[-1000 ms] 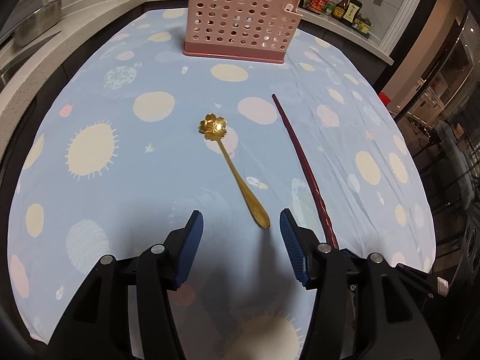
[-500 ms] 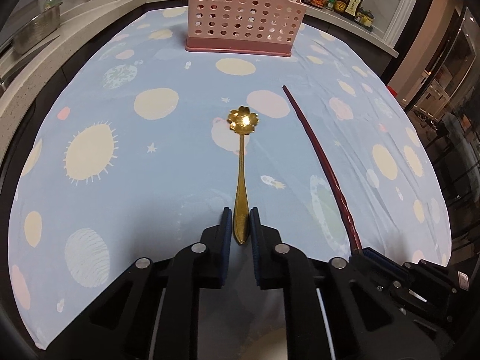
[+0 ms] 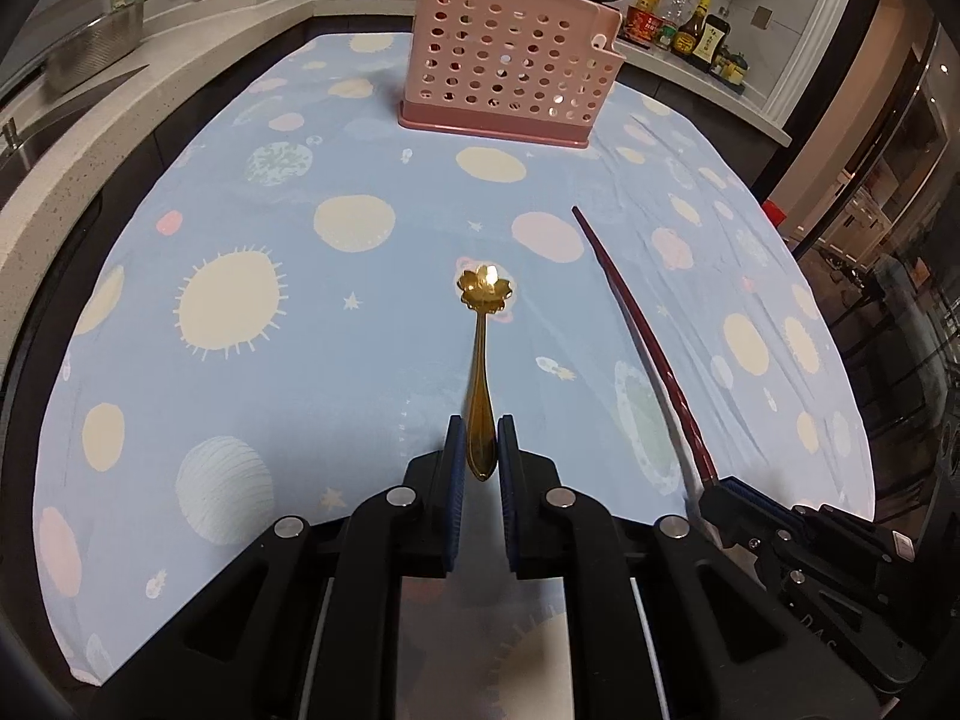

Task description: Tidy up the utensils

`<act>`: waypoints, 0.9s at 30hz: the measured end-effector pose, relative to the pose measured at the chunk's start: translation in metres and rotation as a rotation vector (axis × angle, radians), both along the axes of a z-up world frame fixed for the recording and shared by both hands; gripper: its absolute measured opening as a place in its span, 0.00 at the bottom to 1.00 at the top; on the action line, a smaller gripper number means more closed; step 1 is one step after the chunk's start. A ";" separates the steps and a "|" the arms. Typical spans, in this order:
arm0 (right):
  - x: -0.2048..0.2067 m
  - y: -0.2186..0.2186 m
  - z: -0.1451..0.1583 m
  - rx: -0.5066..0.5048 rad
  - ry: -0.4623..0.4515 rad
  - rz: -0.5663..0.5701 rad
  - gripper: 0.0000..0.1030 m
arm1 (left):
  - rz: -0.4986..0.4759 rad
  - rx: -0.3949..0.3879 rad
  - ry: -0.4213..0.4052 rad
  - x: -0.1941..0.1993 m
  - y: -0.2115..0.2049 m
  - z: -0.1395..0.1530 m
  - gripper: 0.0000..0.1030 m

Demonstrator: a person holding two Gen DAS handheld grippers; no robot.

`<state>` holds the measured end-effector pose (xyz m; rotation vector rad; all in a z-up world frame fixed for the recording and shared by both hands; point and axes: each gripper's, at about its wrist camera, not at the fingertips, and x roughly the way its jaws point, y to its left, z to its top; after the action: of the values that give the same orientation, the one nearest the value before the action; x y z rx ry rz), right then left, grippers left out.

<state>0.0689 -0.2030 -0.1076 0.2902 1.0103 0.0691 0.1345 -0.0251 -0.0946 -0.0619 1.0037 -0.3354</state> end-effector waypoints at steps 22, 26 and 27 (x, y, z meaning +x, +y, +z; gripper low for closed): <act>0.006 -0.030 0.102 0.049 -0.242 -0.078 0.07 | 0.027 -0.041 -0.100 0.011 0.016 0.060 0.01; 0.012 -0.038 0.122 0.061 -0.293 -0.091 0.07 | 0.019 -0.038 -0.136 0.013 0.015 0.074 0.01; 0.014 -0.040 0.127 0.065 -0.306 -0.094 0.07 | 0.018 -0.039 -0.145 0.014 0.015 0.078 0.01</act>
<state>0.0833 -0.2429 0.0195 0.3740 0.6902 0.0590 0.1486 -0.0101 -0.0164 -0.0810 0.8527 -0.3379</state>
